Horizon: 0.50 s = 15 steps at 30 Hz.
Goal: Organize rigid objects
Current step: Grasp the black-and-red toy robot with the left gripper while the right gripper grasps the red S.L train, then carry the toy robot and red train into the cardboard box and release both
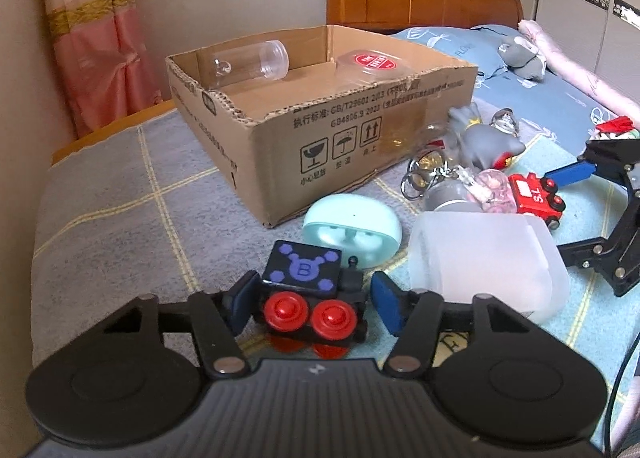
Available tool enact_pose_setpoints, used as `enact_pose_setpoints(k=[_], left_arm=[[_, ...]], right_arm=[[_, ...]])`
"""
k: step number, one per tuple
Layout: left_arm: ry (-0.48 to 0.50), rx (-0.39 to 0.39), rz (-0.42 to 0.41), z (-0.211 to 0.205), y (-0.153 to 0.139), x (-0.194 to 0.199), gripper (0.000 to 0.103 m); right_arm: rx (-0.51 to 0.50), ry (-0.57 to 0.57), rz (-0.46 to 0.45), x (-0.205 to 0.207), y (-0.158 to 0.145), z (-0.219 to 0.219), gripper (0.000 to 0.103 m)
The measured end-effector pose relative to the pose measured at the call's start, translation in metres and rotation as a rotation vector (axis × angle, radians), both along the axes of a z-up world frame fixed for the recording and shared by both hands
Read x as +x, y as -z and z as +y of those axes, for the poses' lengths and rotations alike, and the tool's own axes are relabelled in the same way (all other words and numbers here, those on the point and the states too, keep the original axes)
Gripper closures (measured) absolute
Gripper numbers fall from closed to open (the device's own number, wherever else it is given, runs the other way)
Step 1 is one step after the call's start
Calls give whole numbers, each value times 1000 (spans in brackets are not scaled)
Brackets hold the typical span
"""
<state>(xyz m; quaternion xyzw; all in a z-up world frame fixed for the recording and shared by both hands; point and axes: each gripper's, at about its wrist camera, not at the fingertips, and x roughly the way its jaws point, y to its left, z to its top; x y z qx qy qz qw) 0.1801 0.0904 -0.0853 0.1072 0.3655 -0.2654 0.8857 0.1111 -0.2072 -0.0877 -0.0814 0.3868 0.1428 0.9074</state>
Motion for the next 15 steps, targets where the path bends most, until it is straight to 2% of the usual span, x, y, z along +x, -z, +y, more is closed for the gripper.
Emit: enact_pose_setpoints(k=[6,10,12,15], left_arm=[[-14,1,10,1,-1,0,49],[-12,4,12,0,-2,3,49],[-11,5,14,0,-2,3,49],[-12,6,22,0,-3,4,50]], right_arm=[[-38,-116,-20,13,-2,10,3],[-34,-189,-23,23,-5,14,16],[-33,-208,-20,26,-7,15,21],[-36,-221,-21,26,-9,16,33]])
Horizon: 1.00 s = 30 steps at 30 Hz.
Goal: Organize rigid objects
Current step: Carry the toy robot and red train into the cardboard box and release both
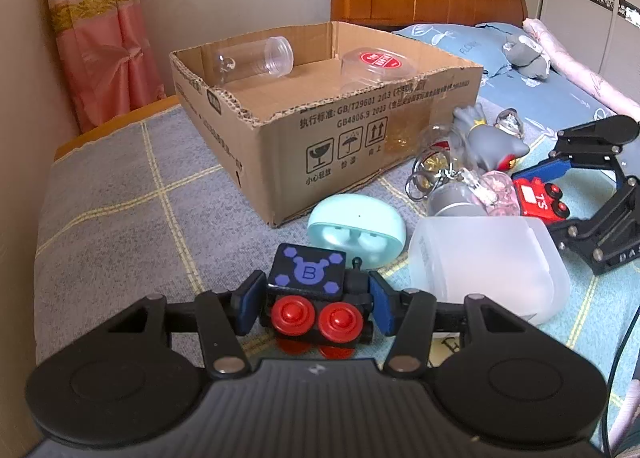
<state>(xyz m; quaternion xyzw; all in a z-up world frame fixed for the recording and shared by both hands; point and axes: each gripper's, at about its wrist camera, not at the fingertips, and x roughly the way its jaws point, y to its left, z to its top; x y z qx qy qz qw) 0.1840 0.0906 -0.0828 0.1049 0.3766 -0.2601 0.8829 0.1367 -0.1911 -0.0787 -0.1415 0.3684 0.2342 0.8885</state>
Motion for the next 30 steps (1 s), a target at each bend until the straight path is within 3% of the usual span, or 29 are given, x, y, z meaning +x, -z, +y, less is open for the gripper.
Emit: enact_pose_setpoints(k=[2,4,19,30], left_arm=[[-1,4,7,0,0,0,50],[-10,12,14,0,-1,1,50],[-60,23,37,1,-43,-11,50],[-51,14,-40,-21,-101,-3,50]], right_arm=[[-6,2,-1,-1,-2,0,45],[-14,15,0,-2,-3,-1,46],[-34,-7,-6,-13,-32,-15,47],[-30,-84,-78,-14,-76,-13,47]])
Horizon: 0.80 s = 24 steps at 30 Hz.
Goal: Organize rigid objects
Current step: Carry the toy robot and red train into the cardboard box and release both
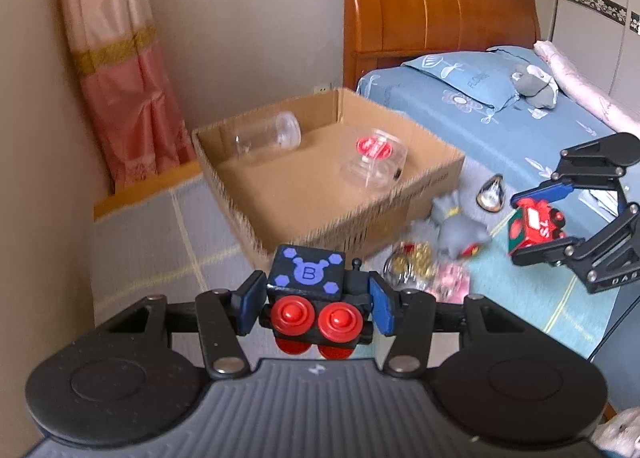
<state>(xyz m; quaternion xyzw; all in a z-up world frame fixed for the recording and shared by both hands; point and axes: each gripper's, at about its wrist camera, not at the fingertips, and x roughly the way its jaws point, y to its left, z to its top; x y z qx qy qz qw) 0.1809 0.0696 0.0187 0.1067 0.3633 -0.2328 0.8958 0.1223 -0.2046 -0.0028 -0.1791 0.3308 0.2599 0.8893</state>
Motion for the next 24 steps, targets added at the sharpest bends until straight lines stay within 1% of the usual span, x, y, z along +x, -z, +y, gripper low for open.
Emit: enact_pose_setpoints(k=[6,11,13,19,23,24], left_arm=[[48,43,-23,-21,-19,23,50],[49,53,-30,-36,-27,59,50],[48,49,-22,-40,-27,74,50],[33,69,-14,-49,-23,113,50],[-6,79,-2,-51,-12,141,49],[-18,76,-2,-51,-10,146,45]], right_arm=[[22,-23,-36,16,-21,4,47],[50,-17,-58,35,-38,7,47],[66,-13,-59,45,-45,7,47],[87,-7,-83,66,-60,10,47],[93,1,-77,76,-59,12,47],[92,3,-73,78,-59,12,47]])
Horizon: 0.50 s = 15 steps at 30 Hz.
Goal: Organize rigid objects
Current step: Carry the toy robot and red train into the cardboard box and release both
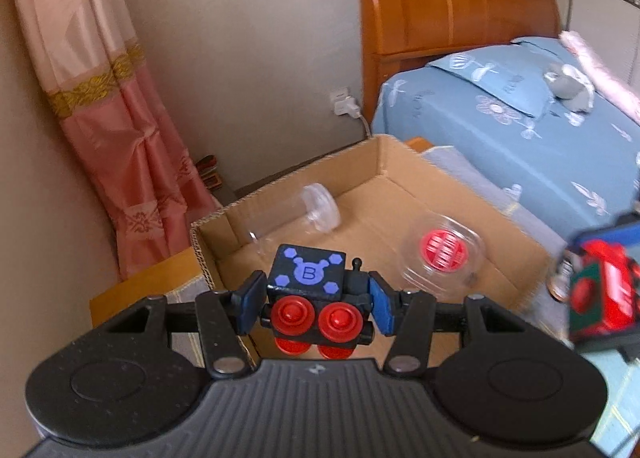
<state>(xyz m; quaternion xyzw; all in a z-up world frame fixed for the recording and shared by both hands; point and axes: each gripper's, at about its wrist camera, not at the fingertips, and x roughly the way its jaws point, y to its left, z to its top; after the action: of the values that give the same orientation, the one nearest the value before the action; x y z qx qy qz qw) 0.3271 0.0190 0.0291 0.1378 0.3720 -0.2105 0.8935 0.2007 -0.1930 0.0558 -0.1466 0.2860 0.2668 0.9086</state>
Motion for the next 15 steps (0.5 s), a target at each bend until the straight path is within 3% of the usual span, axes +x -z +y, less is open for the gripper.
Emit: enact_pose_setpoints(k=[1,2,3,8,15], left_arm=[[-12,-6,-6,0,2,4,38],[-26,-14,-7,1,5,8,15],[-42,-20,-12,2,5,10,3],[-43,-81,-30,12,3,-1,3],[-52,-54,-102,23,-8,-28,1]], right_arm=[[0,2,4,2,1,0,47],[-2,3,7,4,2,1,47],[-3,5,9,6,3,1,47],[-9,5,15,12,6,4,47],[-10,-3,36,27,11,16,47]])
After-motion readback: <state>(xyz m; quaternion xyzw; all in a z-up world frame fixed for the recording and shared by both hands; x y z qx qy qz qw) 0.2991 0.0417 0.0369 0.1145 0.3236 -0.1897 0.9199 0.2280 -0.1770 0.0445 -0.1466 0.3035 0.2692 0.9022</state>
